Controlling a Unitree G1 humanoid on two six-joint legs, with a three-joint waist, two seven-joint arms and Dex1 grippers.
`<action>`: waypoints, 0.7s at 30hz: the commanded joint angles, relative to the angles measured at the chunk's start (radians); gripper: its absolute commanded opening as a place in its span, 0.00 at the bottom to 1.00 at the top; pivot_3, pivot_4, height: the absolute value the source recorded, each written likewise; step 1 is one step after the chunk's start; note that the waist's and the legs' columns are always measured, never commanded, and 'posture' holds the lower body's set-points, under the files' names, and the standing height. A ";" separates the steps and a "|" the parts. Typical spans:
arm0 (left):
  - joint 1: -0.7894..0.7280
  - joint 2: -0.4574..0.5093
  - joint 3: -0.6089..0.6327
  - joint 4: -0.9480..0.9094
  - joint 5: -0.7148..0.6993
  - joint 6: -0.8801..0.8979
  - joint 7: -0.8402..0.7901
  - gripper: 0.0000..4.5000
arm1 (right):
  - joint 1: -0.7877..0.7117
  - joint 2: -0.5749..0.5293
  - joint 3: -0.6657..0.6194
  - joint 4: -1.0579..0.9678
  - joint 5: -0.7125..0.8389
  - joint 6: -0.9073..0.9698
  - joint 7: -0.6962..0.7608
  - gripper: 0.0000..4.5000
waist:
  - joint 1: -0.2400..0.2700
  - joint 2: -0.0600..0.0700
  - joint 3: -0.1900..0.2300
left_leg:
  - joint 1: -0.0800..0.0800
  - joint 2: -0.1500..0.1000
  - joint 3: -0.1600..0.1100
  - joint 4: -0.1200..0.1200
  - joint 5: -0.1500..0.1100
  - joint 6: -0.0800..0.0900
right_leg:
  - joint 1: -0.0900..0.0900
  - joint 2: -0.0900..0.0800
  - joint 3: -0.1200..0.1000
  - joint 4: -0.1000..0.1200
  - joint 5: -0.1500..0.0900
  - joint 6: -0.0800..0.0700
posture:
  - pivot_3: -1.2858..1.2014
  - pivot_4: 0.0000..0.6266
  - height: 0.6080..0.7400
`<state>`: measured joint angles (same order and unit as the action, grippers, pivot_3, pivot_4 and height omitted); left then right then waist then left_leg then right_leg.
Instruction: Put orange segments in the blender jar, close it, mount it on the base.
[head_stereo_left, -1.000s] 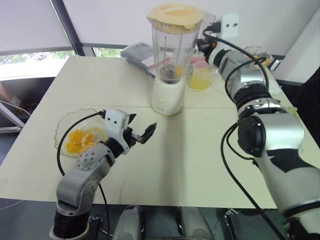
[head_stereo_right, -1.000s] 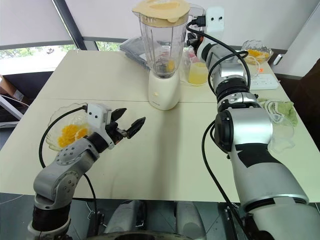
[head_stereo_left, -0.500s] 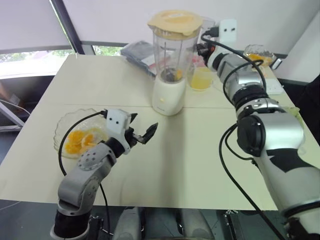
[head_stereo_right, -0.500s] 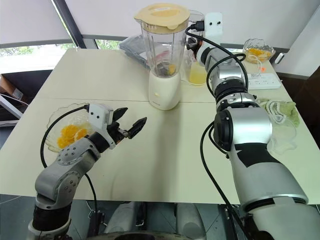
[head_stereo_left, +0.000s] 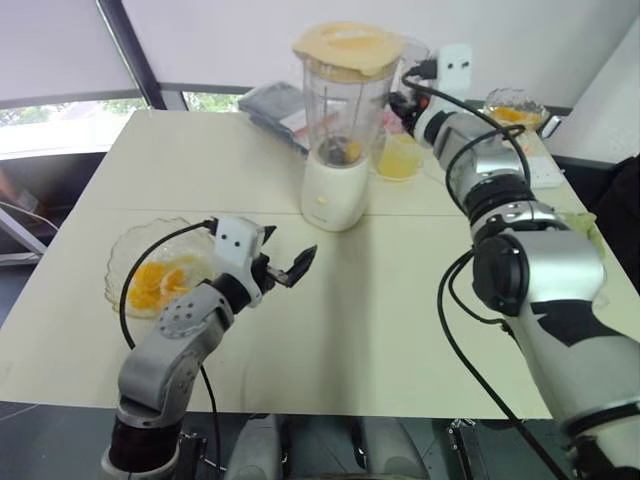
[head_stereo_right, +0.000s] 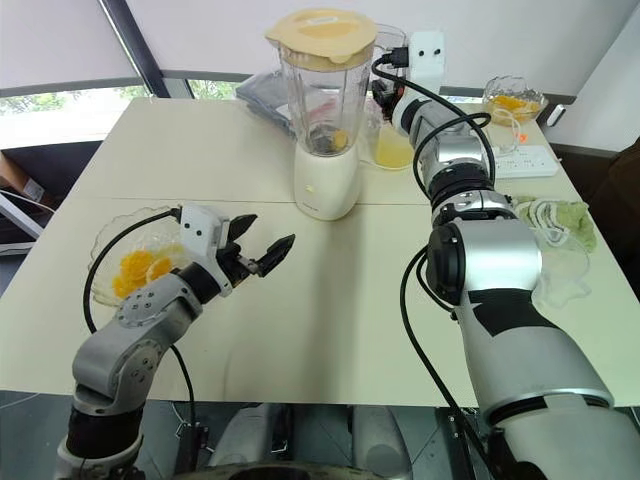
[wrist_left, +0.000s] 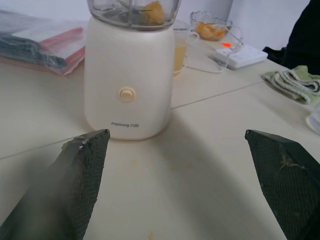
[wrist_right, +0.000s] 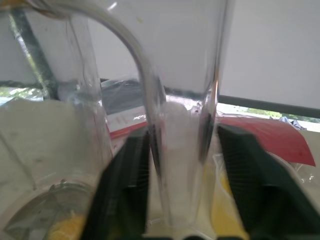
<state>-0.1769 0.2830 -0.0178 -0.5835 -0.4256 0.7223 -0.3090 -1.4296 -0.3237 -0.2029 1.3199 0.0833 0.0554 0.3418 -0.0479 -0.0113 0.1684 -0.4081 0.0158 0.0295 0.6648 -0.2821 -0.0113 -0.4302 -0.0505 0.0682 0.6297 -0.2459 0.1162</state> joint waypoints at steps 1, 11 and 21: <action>-0.023 0.005 -0.004 -0.004 0.001 -0.032 -0.014 1.00 | -0.014 -0.004 0.002 -0.046 -0.001 0.000 0.013 0.93 | 0.000 0.000 0.000 | 0.000 0.000 0.000 0.000 0.000 0.000 | 0.000 0.000 0.000 0.000 0.000 0.000 | 0.52 0.24 1.00; -0.048 0.005 -0.011 0.031 0.006 -0.048 -0.035 1.00 | 0.040 -0.028 0.031 -0.087 -0.020 -0.004 0.022 0.93 | -0.001 0.000 0.000 | 0.000 0.000 0.000 0.000 0.000 0.000 | 0.000 0.000 0.000 0.000 0.000 0.000 | 0.52 0.24 1.00; -0.073 0.011 -0.015 0.052 0.004 -0.053 -0.054 1.00 | 0.204 -0.028 0.040 -0.205 -0.011 0.035 0.034 0.93 | 0.003 0.000 0.000 | 0.000 0.000 0.000 0.000 0.000 0.000 | 0.000 0.000 0.000 0.000 0.000 0.000 | 0.52 0.24 1.00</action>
<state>-0.2367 0.2870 -0.0265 -0.5123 -0.4229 0.6882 -0.3552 -1.2208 -0.3360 -0.1622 1.1849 0.0615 0.0880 0.3703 -0.0450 -0.0113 0.1684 -0.4082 0.0156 0.0293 0.6648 -0.2818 -0.0118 -0.4302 -0.0500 0.0682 0.6301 -0.2458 0.1165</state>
